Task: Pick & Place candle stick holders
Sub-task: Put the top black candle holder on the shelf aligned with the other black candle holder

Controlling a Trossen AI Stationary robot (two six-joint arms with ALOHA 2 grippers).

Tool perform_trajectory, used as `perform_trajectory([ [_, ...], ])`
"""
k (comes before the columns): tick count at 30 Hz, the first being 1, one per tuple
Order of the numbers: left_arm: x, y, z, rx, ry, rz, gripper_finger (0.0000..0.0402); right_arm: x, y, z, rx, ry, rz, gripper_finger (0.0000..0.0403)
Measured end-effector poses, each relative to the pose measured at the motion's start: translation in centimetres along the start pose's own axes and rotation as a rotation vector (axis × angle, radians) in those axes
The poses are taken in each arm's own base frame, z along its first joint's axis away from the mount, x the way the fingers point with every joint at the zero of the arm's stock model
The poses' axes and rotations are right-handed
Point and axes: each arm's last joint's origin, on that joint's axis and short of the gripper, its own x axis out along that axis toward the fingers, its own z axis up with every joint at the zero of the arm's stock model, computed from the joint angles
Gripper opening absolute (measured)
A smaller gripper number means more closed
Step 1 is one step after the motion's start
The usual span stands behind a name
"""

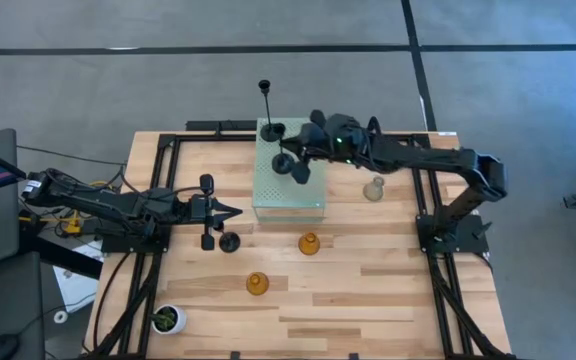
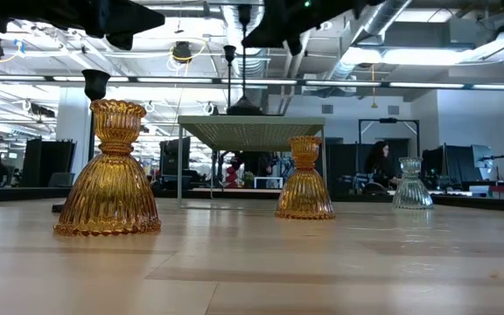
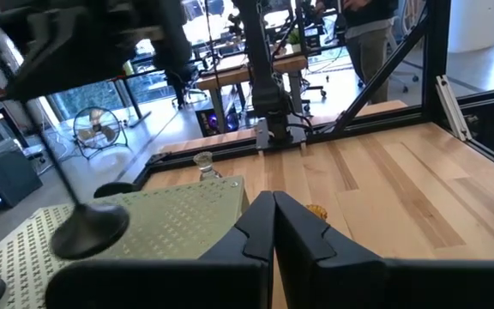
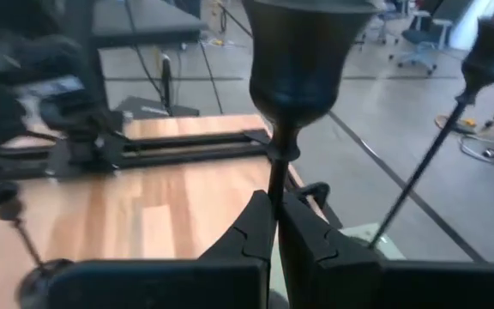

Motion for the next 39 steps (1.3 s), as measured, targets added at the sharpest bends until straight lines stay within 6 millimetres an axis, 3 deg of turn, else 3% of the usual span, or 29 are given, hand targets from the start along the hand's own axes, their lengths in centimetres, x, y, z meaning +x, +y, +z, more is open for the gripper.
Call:
perform_trajectory([
  [5, 0.0, 0.0, 0.0, 0.000, 0.000, 0.000, 0.0006, 1.0, -1.7, 0.3, -0.005, 0.022, -0.046, 0.0000],
  [15, 0.0, 0.0, 0.0, 0.000, 0.000, 0.000, 0.0006, 0.8, -6.8, -0.2, 0.076, 0.022, -0.142, 0.0000],
  [27, 0.0, 0.0, 0.0, 0.000, 0.000, 0.000, 0.0006, 0.7, -7.6, -0.3, 0.084, 0.012, -0.126, 0.0000],
  [39, 0.0, 0.0, 0.0, 0.000, -0.001, 0.001, 0.0006, 0.3, -10.2, -0.8, 0.120, 0.021, -0.188, 0.0000],
])
